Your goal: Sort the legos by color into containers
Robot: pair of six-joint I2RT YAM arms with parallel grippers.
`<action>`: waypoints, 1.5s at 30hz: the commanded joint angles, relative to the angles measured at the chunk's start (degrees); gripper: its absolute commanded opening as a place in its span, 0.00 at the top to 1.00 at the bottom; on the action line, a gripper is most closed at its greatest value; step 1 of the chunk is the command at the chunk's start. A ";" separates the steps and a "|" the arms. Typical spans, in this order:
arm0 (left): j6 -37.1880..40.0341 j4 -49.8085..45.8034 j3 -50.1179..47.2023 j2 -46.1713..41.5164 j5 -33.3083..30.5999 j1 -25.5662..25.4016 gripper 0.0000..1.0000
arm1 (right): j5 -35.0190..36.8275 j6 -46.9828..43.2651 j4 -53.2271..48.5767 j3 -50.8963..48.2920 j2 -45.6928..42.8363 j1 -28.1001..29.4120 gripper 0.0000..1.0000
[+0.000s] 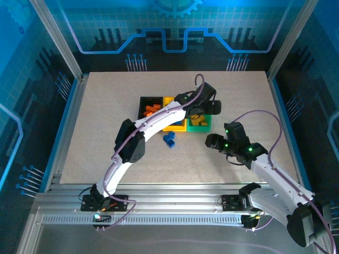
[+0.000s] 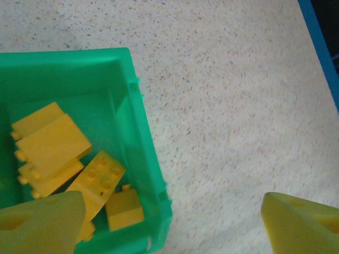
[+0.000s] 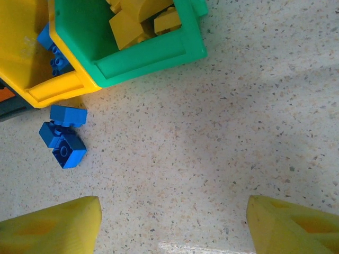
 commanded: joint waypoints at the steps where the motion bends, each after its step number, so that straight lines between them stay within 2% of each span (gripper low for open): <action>1: -0.45 5.16 -8.23 -11.81 2.01 -0.07 0.01 | -1.89 -2.17 2.11 -0.45 0.82 -0.65 0.25; 5: -0.87 11.55 -22.02 -23.76 1.81 -0.10 0.01 | -2.99 -3.35 4.23 0.63 4.14 1.56 0.24; 11: -2.08 16.02 -45.26 -42.67 -1.59 -0.18 0.01 | -0.27 -6.09 6.17 5.57 13.92 10.01 0.23; 18: -7.62 11.88 -72.44 -66.45 -10.99 -0.07 0.01 | 3.03 -7.95 6.82 15.17 29.09 19.40 0.22; 22: -11.69 6.31 -82.74 -78.44 -15.09 0.10 0.01 | 4.87 -7.46 6.76 21.64 37.64 22.50 0.22; 25: -14.06 3.07 -87.14 -85.16 -16.55 0.43 0.01 | 7.05 -7.92 4.46 26.86 44.04 24.04 0.23; 30: -14.83 0.71 -89.78 -90.19 -15.49 3.06 0.01 | 10.48 -9.72 0.22 34.74 52.87 25.15 0.27; 38: -13.60 -0.16 -89.48 -89.82 -12.25 7.01 0.01 | 12.16 -13.36 -3.71 40.30 58.30 25.97 0.32; 45: -12.99 0.91 -89.56 -88.55 -10.24 8.66 0.01 | 10.04 -15.44 -4.16 42.63 61.14 26.80 0.44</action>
